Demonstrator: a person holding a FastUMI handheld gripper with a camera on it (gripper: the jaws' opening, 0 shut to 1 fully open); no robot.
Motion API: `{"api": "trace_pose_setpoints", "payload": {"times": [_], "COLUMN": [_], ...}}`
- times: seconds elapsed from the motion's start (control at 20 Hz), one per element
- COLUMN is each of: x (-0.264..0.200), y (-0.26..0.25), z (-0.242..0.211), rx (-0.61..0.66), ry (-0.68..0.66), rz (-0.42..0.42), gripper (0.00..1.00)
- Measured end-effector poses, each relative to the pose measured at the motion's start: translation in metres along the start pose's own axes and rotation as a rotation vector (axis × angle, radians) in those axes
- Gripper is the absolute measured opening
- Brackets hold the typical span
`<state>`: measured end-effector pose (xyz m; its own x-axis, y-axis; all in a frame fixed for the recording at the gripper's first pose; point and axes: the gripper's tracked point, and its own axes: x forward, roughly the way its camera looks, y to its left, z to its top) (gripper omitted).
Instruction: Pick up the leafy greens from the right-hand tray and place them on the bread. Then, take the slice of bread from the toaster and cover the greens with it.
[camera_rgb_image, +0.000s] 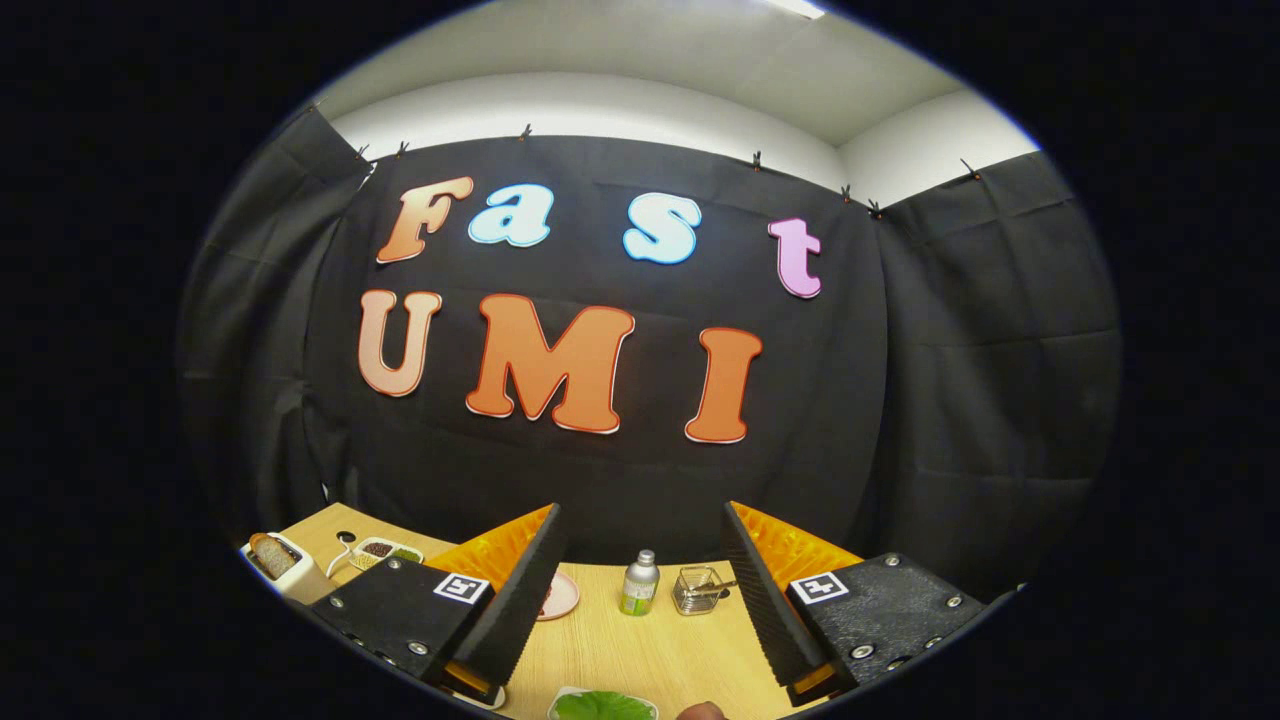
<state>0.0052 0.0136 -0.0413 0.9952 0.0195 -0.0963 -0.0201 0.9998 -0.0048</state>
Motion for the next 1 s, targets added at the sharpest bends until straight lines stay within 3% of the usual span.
{"api": "trace_pose_setpoints", "payload": {"times": [0.4,1.0], "x": [0.002,-0.025], "y": [0.015,0.03], "z": [-0.083,-0.244], "rx": [-0.006,-0.025], "ry": [0.192,0.647], "rz": [0.053,0.113], "gripper": [0.89,0.89]}}
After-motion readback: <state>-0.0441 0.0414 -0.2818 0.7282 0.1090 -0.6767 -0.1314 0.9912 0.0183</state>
